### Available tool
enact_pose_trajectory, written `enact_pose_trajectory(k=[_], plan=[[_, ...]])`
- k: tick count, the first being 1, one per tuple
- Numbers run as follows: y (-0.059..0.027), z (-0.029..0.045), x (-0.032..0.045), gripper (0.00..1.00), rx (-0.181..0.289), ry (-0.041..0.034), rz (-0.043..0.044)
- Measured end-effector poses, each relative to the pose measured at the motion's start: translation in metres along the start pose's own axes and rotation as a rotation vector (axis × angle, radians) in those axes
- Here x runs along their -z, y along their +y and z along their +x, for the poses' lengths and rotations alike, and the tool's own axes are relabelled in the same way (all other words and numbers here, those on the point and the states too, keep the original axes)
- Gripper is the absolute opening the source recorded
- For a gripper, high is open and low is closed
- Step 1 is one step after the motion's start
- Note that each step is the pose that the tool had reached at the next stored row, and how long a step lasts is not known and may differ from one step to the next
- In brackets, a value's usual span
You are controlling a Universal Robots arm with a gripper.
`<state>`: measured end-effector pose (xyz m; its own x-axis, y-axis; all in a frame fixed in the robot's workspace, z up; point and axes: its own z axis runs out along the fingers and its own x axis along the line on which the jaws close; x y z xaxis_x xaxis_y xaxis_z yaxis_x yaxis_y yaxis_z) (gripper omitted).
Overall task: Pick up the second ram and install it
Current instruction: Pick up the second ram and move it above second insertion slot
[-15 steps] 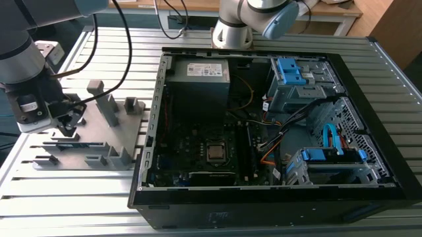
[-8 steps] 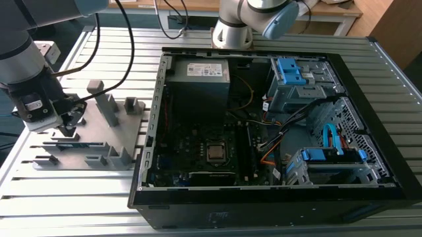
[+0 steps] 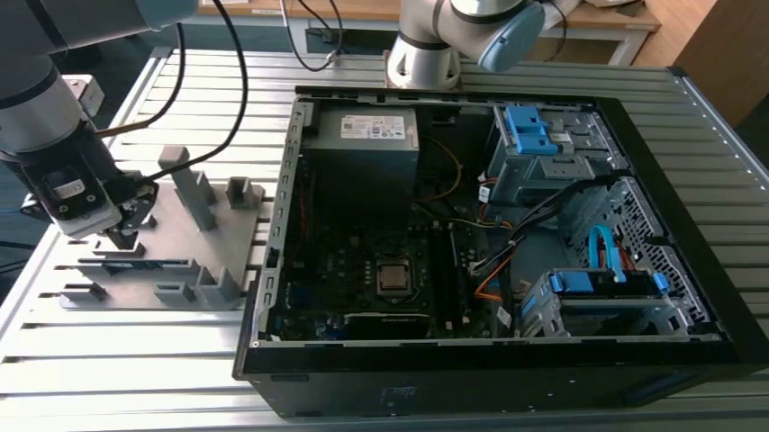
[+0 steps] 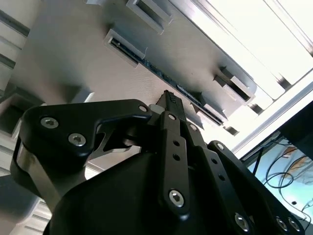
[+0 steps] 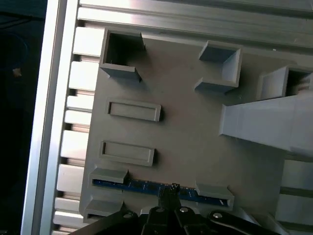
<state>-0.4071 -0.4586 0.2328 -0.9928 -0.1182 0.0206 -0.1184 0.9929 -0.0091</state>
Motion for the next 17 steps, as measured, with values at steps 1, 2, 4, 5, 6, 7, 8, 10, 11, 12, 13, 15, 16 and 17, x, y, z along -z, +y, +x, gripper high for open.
enact_pose_trajectory(k=[1, 2, 4, 5, 6, 7, 8, 10, 11, 12, 13, 15, 16, 17], plan=[[0.0, 0.0, 0.0, 0.1, 0.009, -0.0001, 0.0002], [0.0, 0.0, 0.0, 0.1, 0.017, -0.0001, 0.0004], [0.0, 0.0, 0.0, 0.1, 0.034, -0.0003, 0.0007], [0.0, 0.0, 0.0, 0.1, 0.042, -0.0003, 0.0009], [0.0, 0.0, 0.0, 0.1, 0.049, -0.0005, 0.001], [0.0, 0.0, 0.0, 0.1, 0.057, -0.0005, 0.0012], [0.0, 0.0, 0.0, 0.1, 0.065, -0.0006, 0.0013], [0.0, 0.0, 0.0, 0.1, 0.081, -0.0007, 0.0017], [0.0, 0.0, 0.0, 0.1, 0.09, -0.0008, 0.0018], [0.0, 0.0, 0.0, 0.1, 0.099, -0.0009, 0.002], [0.0, 0.0, 0.0, 0.1, 0.107, -0.001, 0.0022], [0.0, 0.0, 0.0, 0.1, 0.126, -0.0011, 0.0026], [0.0, 0.0, 0.0, 0.1, 0.135, -0.0012, 0.0028], [0.0, 0.0, 0.0, 0.1, 0.143, -0.0013, 0.003]])
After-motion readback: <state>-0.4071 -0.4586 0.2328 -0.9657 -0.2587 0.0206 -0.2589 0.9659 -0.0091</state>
